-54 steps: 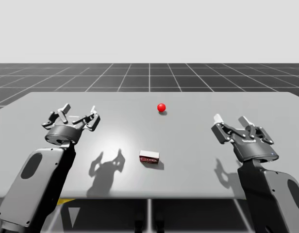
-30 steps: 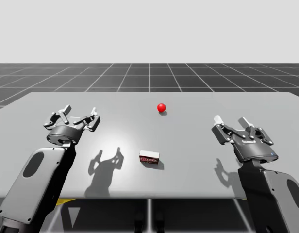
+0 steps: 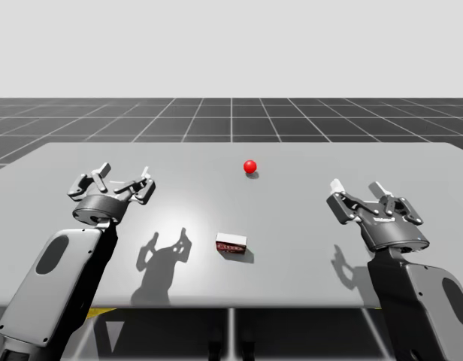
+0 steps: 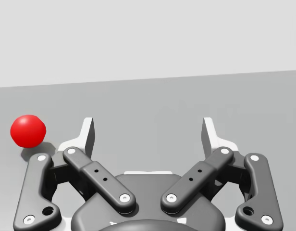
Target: Watch the red light. When it turns green, pick up the object.
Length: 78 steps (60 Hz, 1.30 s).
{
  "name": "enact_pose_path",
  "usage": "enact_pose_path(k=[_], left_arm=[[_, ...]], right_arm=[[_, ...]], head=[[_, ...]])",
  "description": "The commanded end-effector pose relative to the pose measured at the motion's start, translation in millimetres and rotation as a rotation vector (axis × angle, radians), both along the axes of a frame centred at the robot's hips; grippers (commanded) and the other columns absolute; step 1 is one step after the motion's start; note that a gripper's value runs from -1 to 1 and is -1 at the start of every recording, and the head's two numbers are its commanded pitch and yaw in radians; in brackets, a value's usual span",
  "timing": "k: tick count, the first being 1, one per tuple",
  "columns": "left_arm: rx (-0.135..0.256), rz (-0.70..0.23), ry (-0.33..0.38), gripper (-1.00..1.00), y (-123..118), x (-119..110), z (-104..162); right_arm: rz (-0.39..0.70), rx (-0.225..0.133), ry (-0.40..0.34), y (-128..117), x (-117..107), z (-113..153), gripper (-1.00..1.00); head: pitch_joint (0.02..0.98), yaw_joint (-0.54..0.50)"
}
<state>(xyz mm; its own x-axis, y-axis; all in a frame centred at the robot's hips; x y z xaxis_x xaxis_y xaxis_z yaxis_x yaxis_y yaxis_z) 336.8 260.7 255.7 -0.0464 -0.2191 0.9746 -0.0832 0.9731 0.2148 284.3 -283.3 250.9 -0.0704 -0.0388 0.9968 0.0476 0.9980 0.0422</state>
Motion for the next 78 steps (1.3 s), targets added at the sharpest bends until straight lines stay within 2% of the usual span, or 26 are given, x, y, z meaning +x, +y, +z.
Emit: enact_pose_path(k=[1,20,78], left_arm=[[0.004,-0.001,0.001,-1.0,-0.1,0.3,-0.2],[0.004,-0.001,0.001,-1.0,-0.1,0.3,-0.2],[0.005,-0.015,0.002,-1.0,-1.7,1.0,-1.1]], right_arm=[[-0.002,-0.003,0.001,0.1,0.1,0.0,-1.0],[0.002,-0.007,0.0,0.4,0.1,-0.1,-1.0],[0.006,-0.016,0.001,1.5,-0.2,-0.8,-1.0]], head=[[0.515,-0.02],[0.551,-0.09],[0.554,-0.09]])
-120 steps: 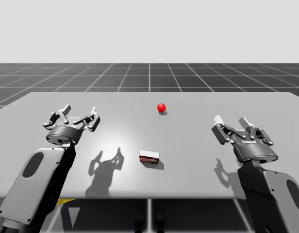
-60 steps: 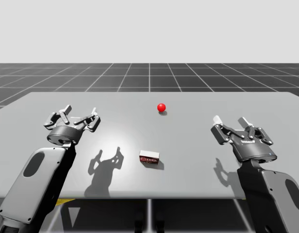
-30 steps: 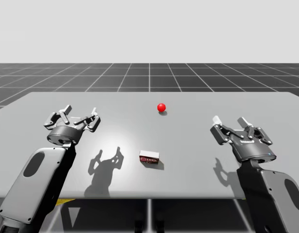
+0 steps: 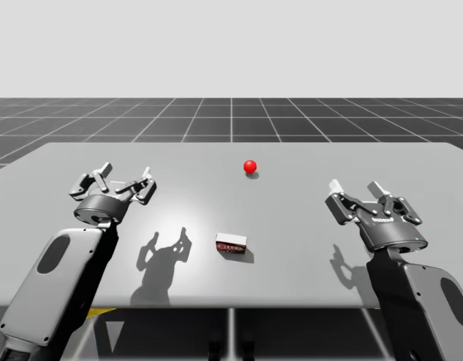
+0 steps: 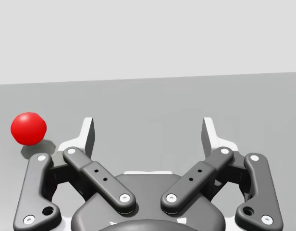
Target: Watch the red light. When it turns green, pick up the object.
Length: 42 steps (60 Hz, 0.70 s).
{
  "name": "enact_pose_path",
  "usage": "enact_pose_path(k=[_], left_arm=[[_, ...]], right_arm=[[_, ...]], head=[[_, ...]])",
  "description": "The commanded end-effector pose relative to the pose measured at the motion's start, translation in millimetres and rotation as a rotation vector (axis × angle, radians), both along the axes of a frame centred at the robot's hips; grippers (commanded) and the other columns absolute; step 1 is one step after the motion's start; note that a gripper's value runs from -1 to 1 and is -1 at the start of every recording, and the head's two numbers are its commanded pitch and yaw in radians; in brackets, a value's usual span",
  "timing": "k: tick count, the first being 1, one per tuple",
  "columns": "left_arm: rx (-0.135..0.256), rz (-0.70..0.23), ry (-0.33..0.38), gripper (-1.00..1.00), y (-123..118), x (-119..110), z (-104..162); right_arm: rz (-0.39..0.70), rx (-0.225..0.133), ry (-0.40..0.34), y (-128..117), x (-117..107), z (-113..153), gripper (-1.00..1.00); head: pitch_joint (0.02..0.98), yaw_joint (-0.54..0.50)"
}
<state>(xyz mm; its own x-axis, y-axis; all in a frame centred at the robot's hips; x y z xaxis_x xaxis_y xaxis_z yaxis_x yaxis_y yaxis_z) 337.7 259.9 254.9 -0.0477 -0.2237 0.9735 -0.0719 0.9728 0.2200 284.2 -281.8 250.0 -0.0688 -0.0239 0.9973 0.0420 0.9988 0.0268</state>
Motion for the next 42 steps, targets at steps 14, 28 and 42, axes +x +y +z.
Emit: enact_pose_path(k=[14,28,42], left_arm=[[-0.001,-0.004,0.001,-1.0,-1.0,-0.3,0.0],[-0.001,-0.004,0.001,-1.0,-1.2,-0.6,0.3],[-0.001,-0.004,0.001,-1.0,-1.3,-1.1,0.5]], right_arm=[[0.001,-0.002,-0.001,0.2,-0.1,0.1,-1.0],[-0.001,0.003,0.0,-0.3,-0.1,0.4,-1.0],[-0.002,0.006,0.0,-0.4,-0.2,0.7,-1.0]], head=[[0.554,-0.09],[0.556,-0.1],[0.556,-0.1]])
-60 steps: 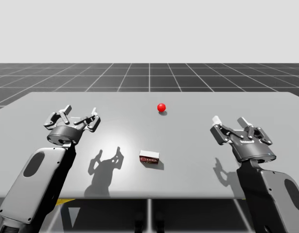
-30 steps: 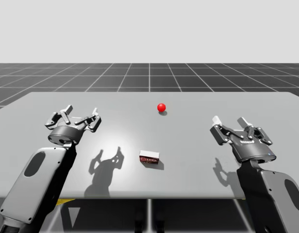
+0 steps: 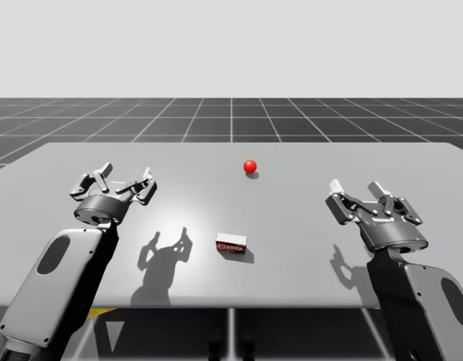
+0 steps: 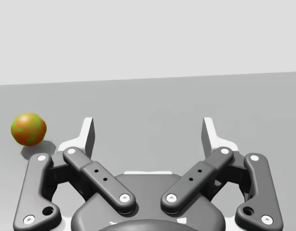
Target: Watch the red light. When it turns green, pick up the object.
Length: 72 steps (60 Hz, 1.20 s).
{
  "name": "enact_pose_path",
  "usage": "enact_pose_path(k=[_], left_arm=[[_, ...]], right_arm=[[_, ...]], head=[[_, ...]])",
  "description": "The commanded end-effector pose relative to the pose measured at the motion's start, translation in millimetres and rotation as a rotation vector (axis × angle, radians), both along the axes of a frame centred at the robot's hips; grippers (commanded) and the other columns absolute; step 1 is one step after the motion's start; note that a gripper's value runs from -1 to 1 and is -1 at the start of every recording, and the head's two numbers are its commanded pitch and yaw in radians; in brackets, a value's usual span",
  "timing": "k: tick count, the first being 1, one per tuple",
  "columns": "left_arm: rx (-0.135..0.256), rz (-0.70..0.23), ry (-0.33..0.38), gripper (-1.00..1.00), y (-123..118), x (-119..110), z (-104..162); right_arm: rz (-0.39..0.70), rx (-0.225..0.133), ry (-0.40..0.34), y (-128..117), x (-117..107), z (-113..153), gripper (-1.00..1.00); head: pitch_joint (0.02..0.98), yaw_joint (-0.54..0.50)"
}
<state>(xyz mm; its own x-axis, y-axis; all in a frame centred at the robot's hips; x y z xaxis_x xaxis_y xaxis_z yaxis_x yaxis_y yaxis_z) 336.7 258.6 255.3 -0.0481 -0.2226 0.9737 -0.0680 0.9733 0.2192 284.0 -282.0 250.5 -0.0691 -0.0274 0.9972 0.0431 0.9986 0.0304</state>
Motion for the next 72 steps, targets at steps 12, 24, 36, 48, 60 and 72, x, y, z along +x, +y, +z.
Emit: enact_pose_path(k=[12,24,36,48,60,72], left_arm=[[0.0,0.0,0.0,-1.0,0.0,0.0,0.1],[0.0,0.0,0.0,-1.0,0.0,0.0,0.1],[-0.001,-0.001,0.003,-1.0,-0.3,0.6,0.1],[0.001,-0.003,0.006,-1.0,-0.1,1.2,-0.3],[0.001,-0.006,0.01,-1.0,-0.7,1.8,-0.2],[0.001,-0.006,0.012,-1.0,-0.7,2.0,-0.5]], right_arm=[[-0.001,0.002,0.0,-0.3,0.1,0.2,-1.0],[-0.003,0.003,-0.001,-0.8,0.3,0.4,-1.0],[-0.003,0.001,-0.002,-0.8,0.3,0.7,-1.0],[-0.001,0.0,-0.001,-0.6,0.2,1.1,-1.0],[0.001,-0.001,0.001,-0.6,0.3,1.5,-1.0],[0.008,-0.004,-0.001,0.4,0.2,1.6,-1.0]], head=[[0.556,-0.1],[0.591,-0.09],[0.691,-0.06],[0.804,-0.03],[0.868,-0.02],[0.88,-0.02]])
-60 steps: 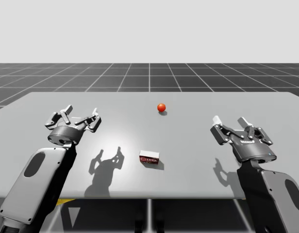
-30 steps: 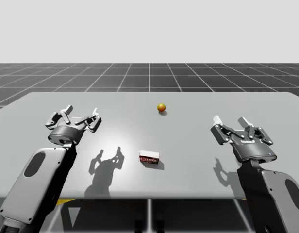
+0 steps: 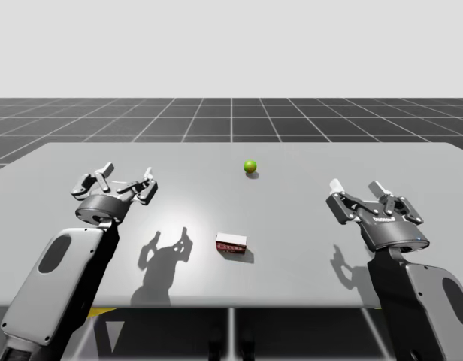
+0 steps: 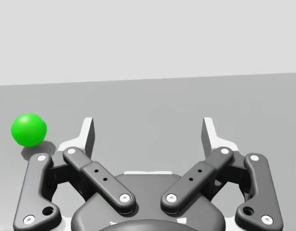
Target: Watch the red light. When it turns green, pick up the object.
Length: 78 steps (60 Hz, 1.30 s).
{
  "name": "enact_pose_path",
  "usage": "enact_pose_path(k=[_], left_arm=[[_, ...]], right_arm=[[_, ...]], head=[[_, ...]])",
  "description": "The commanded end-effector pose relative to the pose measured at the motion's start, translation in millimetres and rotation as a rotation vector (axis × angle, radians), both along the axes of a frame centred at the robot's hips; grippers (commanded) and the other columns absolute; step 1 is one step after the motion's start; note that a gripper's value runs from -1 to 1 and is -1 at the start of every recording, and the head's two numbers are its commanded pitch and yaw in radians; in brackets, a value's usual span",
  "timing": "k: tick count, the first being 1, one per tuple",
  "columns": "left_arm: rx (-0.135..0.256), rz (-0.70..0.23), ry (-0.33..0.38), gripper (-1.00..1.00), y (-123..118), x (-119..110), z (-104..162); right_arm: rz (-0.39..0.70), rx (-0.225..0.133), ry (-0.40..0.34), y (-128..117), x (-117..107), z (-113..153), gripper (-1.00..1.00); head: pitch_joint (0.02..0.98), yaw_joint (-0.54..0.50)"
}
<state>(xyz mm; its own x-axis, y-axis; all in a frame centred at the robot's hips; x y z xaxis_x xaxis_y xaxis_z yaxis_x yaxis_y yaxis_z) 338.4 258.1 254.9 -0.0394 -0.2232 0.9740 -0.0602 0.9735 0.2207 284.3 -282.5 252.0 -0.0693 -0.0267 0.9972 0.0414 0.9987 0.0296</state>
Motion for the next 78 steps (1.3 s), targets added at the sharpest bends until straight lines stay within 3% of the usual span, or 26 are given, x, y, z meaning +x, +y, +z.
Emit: enact_pose_path(k=[1,6,7,16,20,23,25,27,28,30,33,45,49,51,53,56,60,65,68,73,78], left_arm=[[0.0,-0.001,0.001,-1.0,-0.1,0.3,-0.2],[-0.001,0.0,0.001,-1.0,0.1,0.5,-0.1],[-0.001,0.001,0.0,-1.0,-0.1,0.3,-0.1],[-0.004,0.001,0.003,-1.0,-0.3,0.5,-0.6],[-0.004,0.0,0.002,-1.0,-0.2,0.8,-0.5],[-0.004,-0.001,0.002,-1.0,-0.3,0.9,-0.4],[-0.005,-0.002,0.001,-1.0,-0.5,0.9,0.0],[-0.005,-0.003,0.0,-1.0,-0.4,1.1,0.1],[-0.005,-0.003,0.0,-1.0,-0.4,1.3,0.1],[-0.005,-0.002,0.003,-1.0,-0.8,1.8,-0.4],[-0.003,-0.002,0.005,-1.0,-1.0,2.0,-1.0],[0.003,-0.002,0.008,-1.0,-1.7,2.1,-2.4],[0.004,-0.003,0.009,-1.0,-2.4,2.0,-3.0],[0.005,-0.003,0.01,-1.0,-2.4,2.0,-3.4],[0.006,-0.003,0.01,-1.0,-2.4,1.7,-3.9],[0.006,-0.002,0.011,-1.0,-2.1,2.0,-4.4],[0.007,-0.002,0.011,-1.0,-2.7,2.3,-4.3],[0.013,-0.002,0.015,-1.0,-3.6,2.8,-5.2],[0.011,-0.004,0.013,-1.0,-4.3,2.0,-5.1],[0.014,-0.001,0.015,-1.0,-4.3,2.3,-5.5],[0.013,-0.002,0.016,-1.0,-4.5,1.6,-5.6]], right_arm=[[0.008,-0.004,-0.001,1.2,0.0,0.1,-1.0],[0.028,-0.003,0.014,2.4,0.1,-0.3,-1.0],[0.069,0.019,0.025,3.0,-0.7,-0.2,-1.0],[0.205,-0.009,0.061,9.7,-8.4,3.1,-1.0],[0.286,0.003,0.06,12.5,-11.4,4.4,-1.0],[0.394,-0.012,0.089,13.8,-12.0,4.0,-1.0],[0.411,-0.045,0.084,15.7,-12.4,1.1,-1.0],[0.433,-0.054,0.093,16.1,-12.9,0.0,-1.0],[0.446,-0.053,0.096,16.2,-13.0,-0.6,-1.0],[0.499,-0.011,0.101,17.7,-14.1,-4.0,-1.0],[0.555,-0.048,0.087,17.9,-13.9,-6.8,-1.0],[0.785,-0.122,0.07,25.1,-22.2,-16.9,-1.0],[0.884,-0.091,0.094,29.7,-25.9,-23.8,-1.0],[0.896,-0.073,0.067,32.9,-26.9,-29.2,-1.0],[0.941,-0.123,0.043,36.4,-26.7,-37.6,-1.0],[0.966,-0.118,0.075,39.5,-28.2,-42.3,-1.0],[1.031,-0.155,0.064,46.1,-28.6,-54.1,-1.0],[1.072,-0.16,0.057,55.5,-29.1,-66.7,-1.0],[1.093,-0.186,0.067,62.9,-29.3,-75.2,-1.0],[1.137,-0.185,0.094,71.6,-29.0,-82.9,-1.0],[1.166,-0.159,0.137,80.8,-25.3,-88.8,-1.0]], head=[[0.88,-0.02],[0.879,-0.02],[0.879,-0.01],[0.877,-0.01],[0.88,-0.01],[0.88,-0.01],[0.88,-0.01],[0.881,-0.01],[0.88,-0.01],[0.88,-0.01],[0.878,-0.01],[0.882,-0.01],[0.884,-0.01],[0.884,-0.01],[0.884,-0.01],[0.883,0.0],[0.883,0.0],[0.888,0.0],[0.891,0.0],[0.888,0.0],[0.889,0.0]])
